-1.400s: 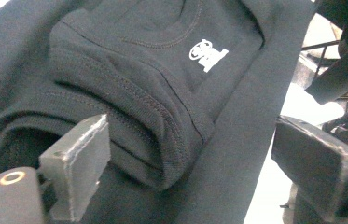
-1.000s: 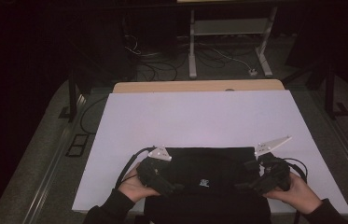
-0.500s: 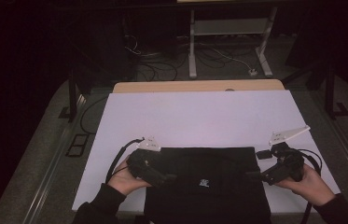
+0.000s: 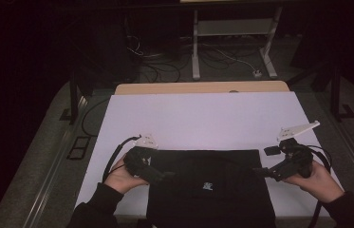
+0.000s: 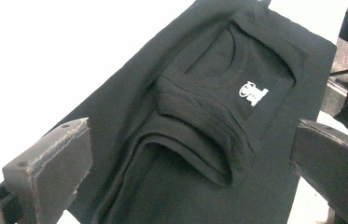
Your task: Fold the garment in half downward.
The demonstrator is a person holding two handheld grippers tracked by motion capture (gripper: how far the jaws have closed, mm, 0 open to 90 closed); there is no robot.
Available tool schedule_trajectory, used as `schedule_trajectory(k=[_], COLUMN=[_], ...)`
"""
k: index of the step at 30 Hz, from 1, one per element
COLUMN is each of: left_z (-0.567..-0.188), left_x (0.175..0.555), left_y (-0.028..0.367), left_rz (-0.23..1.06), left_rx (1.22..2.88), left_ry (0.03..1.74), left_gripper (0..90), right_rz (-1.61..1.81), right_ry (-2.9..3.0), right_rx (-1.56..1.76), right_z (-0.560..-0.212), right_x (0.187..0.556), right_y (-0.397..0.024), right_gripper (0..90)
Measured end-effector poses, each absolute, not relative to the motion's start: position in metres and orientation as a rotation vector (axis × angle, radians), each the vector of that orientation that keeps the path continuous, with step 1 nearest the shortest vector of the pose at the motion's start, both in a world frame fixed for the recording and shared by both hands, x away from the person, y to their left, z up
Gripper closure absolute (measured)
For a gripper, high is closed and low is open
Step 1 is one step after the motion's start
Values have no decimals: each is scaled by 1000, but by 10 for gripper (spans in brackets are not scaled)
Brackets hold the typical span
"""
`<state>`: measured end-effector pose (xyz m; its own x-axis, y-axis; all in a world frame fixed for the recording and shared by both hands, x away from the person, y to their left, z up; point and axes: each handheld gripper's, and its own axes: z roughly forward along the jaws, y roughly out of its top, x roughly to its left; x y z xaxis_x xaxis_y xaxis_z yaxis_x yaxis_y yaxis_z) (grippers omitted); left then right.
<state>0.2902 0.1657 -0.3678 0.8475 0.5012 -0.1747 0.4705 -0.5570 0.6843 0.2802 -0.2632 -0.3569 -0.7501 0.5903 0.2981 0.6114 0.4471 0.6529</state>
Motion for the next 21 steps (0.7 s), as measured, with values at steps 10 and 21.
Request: schedule_trajectory(k=[10, 21], left_z=[-359, -361], left_x=[299, 315], left_y=[170, 175], left_rz=[75, 74], left_rx=[2246, 2224], left_ry=[718, 743], left_gripper=[0, 0], right_rz=[-1209, -1207], right_ry=[-2661, -2648], right_rx=[-1127, -1163], right_z=[-356, -361], right_x=[291, 306], right_y=[-265, -269], right_gripper=[0, 0])
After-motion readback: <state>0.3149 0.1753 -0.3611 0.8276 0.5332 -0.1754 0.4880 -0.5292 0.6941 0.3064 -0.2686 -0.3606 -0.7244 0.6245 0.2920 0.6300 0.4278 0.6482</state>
